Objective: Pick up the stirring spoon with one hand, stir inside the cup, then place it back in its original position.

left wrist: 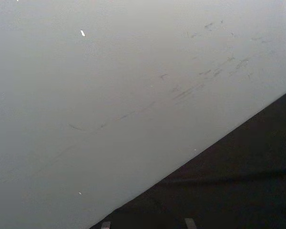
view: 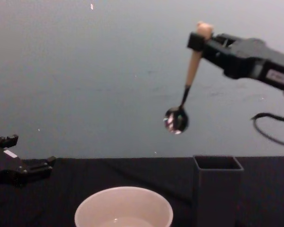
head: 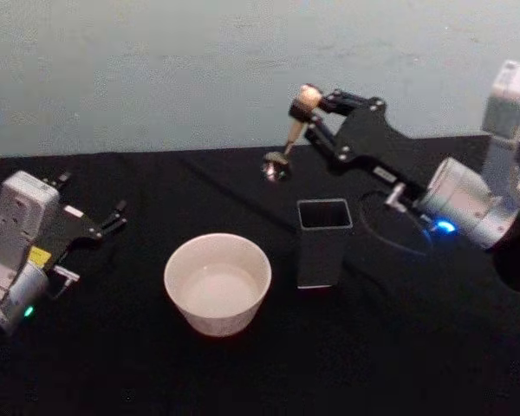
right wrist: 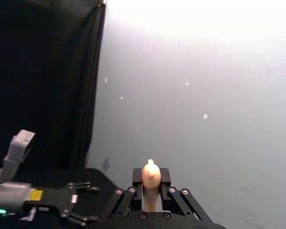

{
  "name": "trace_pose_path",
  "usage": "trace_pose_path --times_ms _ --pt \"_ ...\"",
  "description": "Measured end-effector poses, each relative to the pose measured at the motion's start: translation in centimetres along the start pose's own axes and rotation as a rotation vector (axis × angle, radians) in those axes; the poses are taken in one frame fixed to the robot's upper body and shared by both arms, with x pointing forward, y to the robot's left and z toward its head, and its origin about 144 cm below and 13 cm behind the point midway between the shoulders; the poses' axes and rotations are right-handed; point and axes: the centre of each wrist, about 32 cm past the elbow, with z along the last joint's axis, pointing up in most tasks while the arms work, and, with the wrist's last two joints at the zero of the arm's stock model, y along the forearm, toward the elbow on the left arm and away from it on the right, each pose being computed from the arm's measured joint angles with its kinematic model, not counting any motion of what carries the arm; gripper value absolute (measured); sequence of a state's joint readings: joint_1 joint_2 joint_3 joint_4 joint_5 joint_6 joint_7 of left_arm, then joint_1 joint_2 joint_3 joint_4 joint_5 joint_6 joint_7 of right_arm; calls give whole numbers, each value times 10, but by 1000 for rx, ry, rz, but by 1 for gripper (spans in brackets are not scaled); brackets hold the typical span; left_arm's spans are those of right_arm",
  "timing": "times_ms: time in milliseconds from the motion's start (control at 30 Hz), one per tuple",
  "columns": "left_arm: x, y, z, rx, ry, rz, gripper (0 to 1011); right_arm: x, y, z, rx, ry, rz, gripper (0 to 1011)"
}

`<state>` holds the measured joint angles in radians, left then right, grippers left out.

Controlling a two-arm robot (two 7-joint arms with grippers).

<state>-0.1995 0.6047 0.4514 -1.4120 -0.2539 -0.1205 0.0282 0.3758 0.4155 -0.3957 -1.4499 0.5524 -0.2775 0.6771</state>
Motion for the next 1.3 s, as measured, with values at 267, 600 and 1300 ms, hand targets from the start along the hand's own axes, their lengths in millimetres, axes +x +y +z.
trace_pose_path --times_ms 267,600,1300 --pt "0 0 0 0 0 0 1001 7 -23 12 -7 -18 -37 213" --pt "0 0 0 0 0 0 1001 6 -45 12 -64 5 -46 213" --pt "0 0 0 0 0 0 1001 2 -51 -7 -147 73 -41 213"
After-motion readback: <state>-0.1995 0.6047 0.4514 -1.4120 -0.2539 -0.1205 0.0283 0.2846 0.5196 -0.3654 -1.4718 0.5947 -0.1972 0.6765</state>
